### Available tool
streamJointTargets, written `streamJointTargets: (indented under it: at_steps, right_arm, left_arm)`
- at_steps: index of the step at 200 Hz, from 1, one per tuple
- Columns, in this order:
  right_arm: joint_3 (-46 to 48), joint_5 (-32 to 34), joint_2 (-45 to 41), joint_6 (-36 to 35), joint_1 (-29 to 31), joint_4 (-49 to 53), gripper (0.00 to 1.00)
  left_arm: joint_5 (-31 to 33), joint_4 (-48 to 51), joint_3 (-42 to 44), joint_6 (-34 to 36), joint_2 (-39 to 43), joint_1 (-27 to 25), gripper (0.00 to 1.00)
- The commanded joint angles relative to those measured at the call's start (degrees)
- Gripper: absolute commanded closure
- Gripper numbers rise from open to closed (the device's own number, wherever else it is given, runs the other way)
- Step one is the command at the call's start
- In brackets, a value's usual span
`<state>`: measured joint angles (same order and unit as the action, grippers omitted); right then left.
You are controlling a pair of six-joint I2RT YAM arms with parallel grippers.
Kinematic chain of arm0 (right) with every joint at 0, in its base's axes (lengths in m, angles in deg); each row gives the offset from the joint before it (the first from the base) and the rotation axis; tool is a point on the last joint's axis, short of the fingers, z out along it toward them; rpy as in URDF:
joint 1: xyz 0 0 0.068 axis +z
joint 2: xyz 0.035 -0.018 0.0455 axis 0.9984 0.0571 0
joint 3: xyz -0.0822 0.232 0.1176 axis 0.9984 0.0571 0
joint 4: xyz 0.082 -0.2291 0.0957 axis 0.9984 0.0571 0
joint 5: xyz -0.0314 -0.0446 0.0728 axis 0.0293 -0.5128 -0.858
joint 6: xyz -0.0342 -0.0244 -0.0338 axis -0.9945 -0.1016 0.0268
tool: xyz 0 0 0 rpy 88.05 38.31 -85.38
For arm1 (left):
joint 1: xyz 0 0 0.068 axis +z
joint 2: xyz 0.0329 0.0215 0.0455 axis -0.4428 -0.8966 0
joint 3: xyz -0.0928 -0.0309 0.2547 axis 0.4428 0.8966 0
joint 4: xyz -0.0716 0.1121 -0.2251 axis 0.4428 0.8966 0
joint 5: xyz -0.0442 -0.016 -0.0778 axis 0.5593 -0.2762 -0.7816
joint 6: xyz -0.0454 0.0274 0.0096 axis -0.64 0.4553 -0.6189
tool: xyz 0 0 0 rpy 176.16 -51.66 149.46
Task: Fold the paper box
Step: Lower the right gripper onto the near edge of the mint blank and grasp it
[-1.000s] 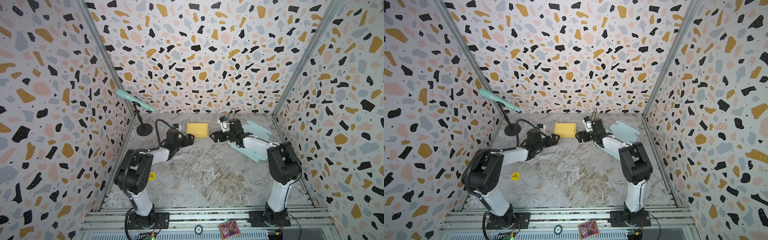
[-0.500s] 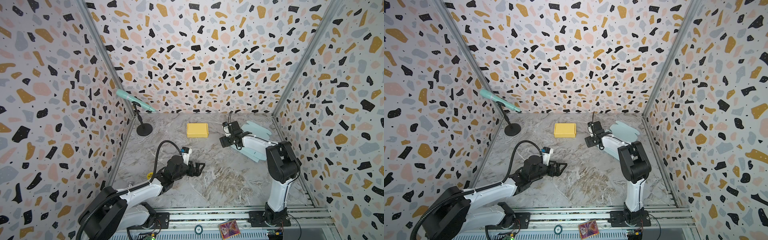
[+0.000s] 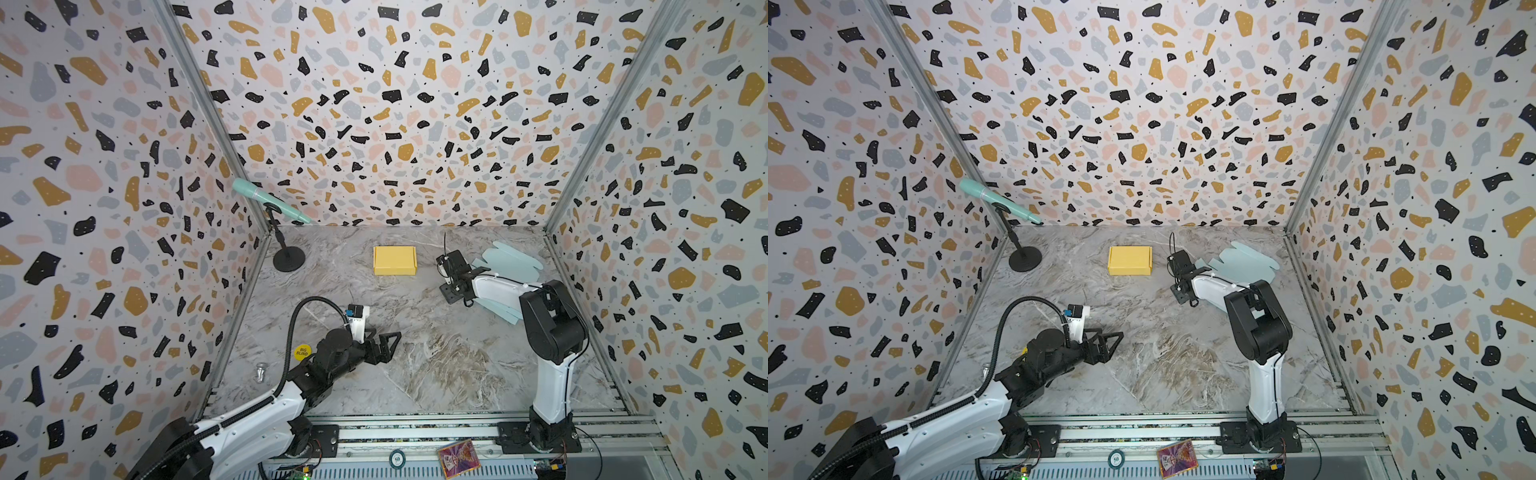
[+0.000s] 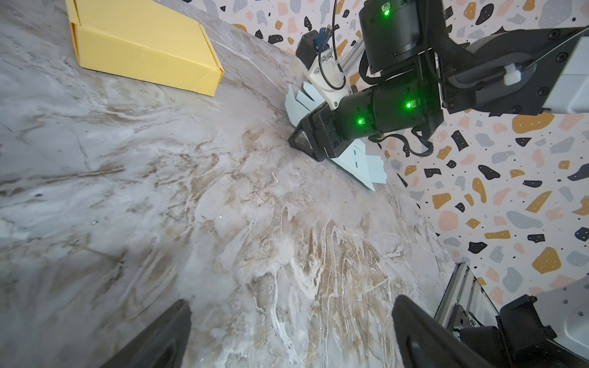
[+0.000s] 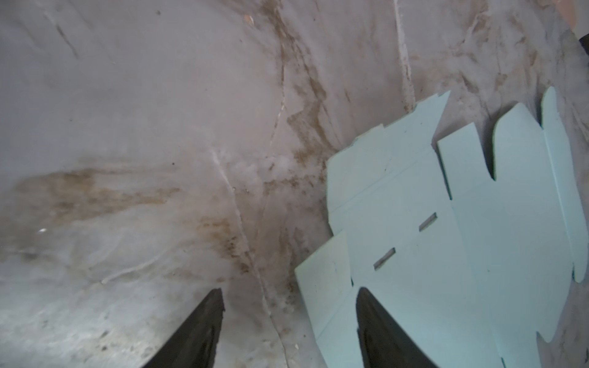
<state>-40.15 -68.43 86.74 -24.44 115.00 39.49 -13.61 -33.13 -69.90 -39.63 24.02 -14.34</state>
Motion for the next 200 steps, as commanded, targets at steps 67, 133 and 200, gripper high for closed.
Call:
streamJointTargets:
  at_steps: [67, 133, 200]
  right_arm:
    - [-2.05, 0.66, 1.58, -2.33, -2.25, 2.04, 0.46]
    - [-1.60, 0.92, 2.07, -2.79, -2.94, 1.40, 0.67]
    - [-0.45, 1.25, 0.17, -2.51, -2.91, 0.92, 0.82]
  left_arm:
    - [3.86, 4.20, 1.66, -0.16, 4.34, -0.18, 0.00]
    - [4.06, 3.47, 1.49, -0.65, 3.94, -0.25, 0.00]
    - [4.66, 4.19, 1.67, -1.33, 5.46, -0.25, 0.00]
